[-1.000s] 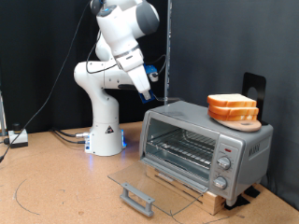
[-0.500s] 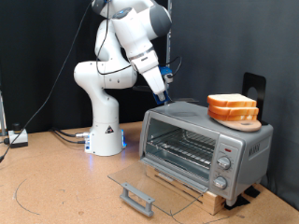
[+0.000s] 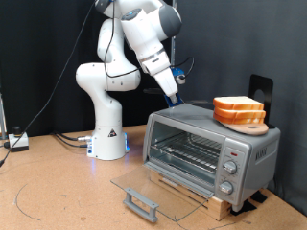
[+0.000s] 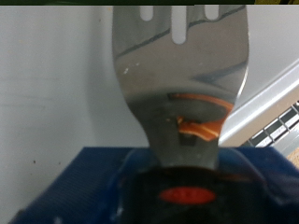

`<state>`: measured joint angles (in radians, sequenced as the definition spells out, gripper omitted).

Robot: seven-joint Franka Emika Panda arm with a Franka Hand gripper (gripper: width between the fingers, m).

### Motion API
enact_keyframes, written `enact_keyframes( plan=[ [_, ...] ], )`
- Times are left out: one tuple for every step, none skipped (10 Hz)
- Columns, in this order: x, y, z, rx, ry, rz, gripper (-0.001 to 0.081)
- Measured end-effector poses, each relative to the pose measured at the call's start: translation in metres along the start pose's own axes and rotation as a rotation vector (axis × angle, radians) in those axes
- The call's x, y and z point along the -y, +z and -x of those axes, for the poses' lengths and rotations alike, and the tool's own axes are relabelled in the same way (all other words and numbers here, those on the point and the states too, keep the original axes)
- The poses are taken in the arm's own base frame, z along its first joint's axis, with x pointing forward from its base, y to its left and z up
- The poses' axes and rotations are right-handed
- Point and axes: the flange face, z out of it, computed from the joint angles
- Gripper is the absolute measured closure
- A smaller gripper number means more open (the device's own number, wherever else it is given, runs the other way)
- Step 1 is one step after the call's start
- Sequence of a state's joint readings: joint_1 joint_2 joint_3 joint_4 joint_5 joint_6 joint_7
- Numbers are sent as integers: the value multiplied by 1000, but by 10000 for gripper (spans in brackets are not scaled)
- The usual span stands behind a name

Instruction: Make a piece of toast with the oven

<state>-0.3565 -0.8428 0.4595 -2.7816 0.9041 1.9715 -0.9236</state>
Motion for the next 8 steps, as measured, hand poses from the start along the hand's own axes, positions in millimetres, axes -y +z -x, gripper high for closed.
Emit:
enact_keyframes(
  plan=[
    [2,0,-2,-2,-3,-1,411],
    [3,0,-2,-2,-7,-2,411],
    [4,1,-4,-2,-10,-1,411],
    [5,1,-4,-2,-13,2,411],
    [6,2,-6,-4,-15,5,411],
    [8,2,-7,-13,-15,6,411],
    [8,1,-10,-27,-14,5,411],
    [10,-1,-12,-40,-17,5,411]
  ],
)
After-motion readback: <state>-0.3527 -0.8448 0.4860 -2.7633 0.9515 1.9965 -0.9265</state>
